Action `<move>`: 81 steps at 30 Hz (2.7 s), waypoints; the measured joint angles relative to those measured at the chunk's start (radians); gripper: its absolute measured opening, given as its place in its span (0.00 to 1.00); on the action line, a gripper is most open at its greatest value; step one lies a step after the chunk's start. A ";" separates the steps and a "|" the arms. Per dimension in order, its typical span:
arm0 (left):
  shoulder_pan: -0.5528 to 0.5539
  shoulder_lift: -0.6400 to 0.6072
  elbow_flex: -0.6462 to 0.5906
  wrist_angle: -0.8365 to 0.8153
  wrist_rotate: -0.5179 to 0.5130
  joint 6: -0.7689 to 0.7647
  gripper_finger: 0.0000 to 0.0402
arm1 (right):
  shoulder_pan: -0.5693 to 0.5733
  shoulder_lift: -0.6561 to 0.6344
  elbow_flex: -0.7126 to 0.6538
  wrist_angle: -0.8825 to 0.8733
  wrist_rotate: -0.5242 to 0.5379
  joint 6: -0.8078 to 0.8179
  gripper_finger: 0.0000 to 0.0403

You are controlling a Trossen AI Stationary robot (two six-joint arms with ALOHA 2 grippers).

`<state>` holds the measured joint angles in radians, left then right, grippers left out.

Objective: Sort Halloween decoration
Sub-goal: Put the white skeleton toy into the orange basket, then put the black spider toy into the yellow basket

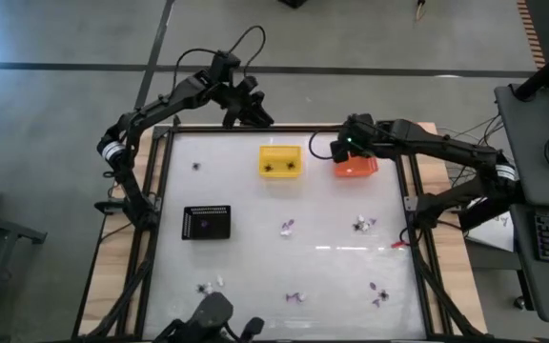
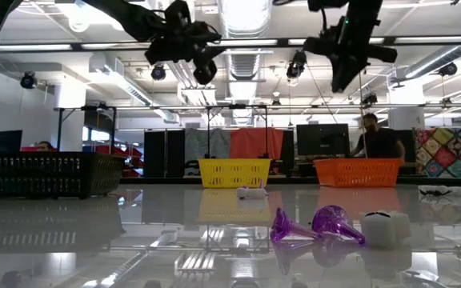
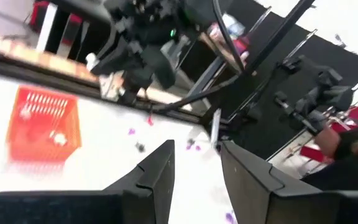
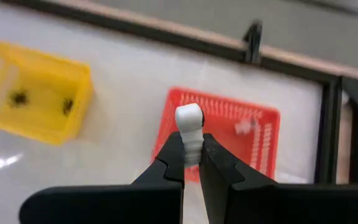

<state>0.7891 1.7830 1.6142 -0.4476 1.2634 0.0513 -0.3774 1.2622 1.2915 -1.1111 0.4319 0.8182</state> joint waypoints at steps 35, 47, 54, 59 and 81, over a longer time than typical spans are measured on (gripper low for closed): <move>-0.126 -0.002 -0.021 -0.696 -1.037 0.438 0.24 | -0.268 0.076 -0.343 0.203 -0.257 -0.018 0.05; -0.135 -0.002 -0.021 -0.706 -1.037 0.419 0.24 | -0.269 0.179 -0.308 0.213 -0.249 -0.059 0.23; -0.138 -0.002 -0.021 -0.750 -1.037 0.410 0.24 | -0.269 0.170 -0.273 0.204 -0.229 -0.060 0.33; -0.153 -0.002 -0.020 -0.791 -1.036 0.407 0.24 | -0.253 0.165 -0.202 0.138 -0.332 -0.059 0.37; -0.166 -0.015 -0.021 -0.817 -1.036 0.446 0.24 | 0.321 0.055 -0.094 -0.211 -0.362 0.515 0.37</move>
<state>0.6228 1.7676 1.5932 -1.2643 0.2276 0.4972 -0.0563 1.3175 1.1971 -1.3220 0.0699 1.3332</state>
